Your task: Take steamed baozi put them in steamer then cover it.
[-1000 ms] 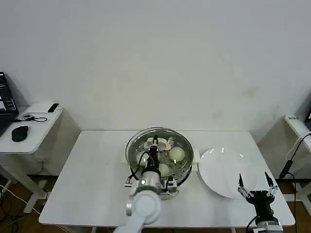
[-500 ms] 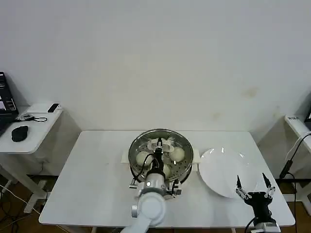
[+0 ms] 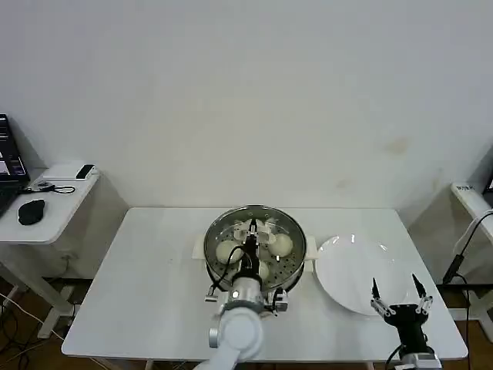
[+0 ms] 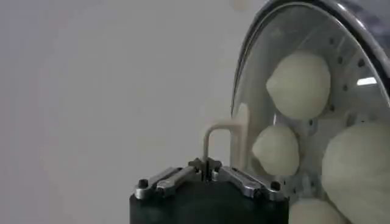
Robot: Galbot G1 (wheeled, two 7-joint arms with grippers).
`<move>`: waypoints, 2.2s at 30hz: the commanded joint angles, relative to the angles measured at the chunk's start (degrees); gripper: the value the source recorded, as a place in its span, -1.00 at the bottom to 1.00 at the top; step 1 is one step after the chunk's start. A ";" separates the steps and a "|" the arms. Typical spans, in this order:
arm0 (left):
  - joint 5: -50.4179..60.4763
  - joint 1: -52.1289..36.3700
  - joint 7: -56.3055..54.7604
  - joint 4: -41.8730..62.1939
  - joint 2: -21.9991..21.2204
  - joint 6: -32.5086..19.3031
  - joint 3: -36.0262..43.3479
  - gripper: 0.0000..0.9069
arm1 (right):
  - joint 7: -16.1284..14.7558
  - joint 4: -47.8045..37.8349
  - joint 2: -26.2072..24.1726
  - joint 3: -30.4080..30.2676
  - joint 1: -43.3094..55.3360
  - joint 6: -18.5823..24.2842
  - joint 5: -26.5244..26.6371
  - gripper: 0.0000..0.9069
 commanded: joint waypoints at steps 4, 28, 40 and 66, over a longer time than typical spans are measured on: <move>-1.19 1.96 -0.25 -5.01 1.46 0.10 0.23 1.00 | 0.12 0.18 0.37 -0.85 -0.51 0.25 -0.51 1.00; -94.78 29.19 -35.00 -21.05 17.30 -29.03 -33.12 1.00 | 0.07 -0.36 -2.36 -2.79 -2.41 1.55 6.95 1.00; -113.65 40.08 -32.24 -16.61 16.11 -33.15 -40.37 1.00 | -2.23 -1.52 -6.99 -6.76 -5.11 1.71 14.10 1.00; -106.27 39.72 -30.36 -16.86 12.54 -29.09 -34.40 1.00 | 3.41 3.23 -13.57 -11.71 -8.06 -8.75 17.18 1.00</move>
